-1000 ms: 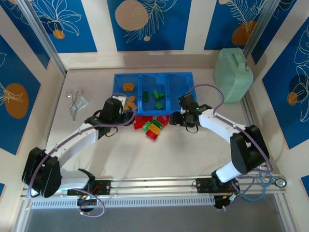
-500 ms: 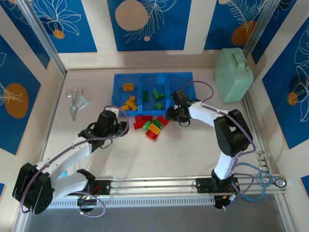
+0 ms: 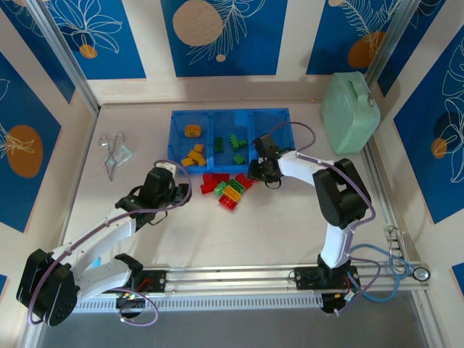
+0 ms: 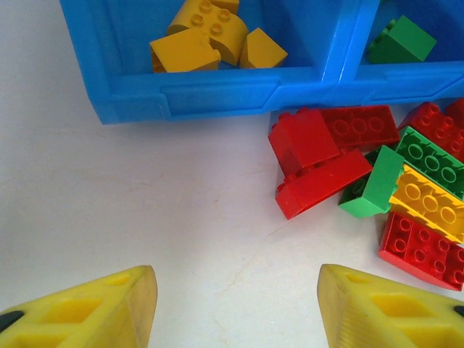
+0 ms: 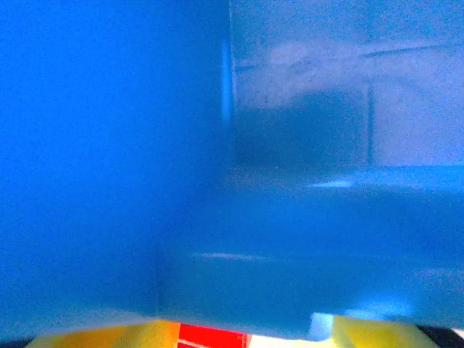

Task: Sort the legos into containers by color
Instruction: Pick up the lego from the center of the table.

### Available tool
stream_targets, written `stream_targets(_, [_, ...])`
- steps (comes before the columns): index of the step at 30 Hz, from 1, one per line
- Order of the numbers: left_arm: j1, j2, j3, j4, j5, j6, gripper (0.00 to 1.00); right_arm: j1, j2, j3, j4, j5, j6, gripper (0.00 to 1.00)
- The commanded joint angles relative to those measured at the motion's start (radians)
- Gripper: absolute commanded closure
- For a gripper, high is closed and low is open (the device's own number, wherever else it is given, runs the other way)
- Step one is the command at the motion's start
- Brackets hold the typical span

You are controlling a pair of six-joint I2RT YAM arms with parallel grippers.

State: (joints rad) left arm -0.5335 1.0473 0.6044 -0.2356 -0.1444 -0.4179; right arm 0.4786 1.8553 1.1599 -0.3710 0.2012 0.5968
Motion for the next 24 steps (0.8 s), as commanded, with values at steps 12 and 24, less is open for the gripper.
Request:
stream_targets(12, [-0.006,-0.021,-0.008,-0.005,-0.032,-0.001,0.41,0.032,-0.148,-0.108,-0.020,0.048,0.025,0.74])
stream_targets(24, [-0.008,-0.076,-0.049,-0.023,-0.032,-0.036,0.42,0.061,-0.353,-0.100,-0.109,0.103,-0.006,0.74])
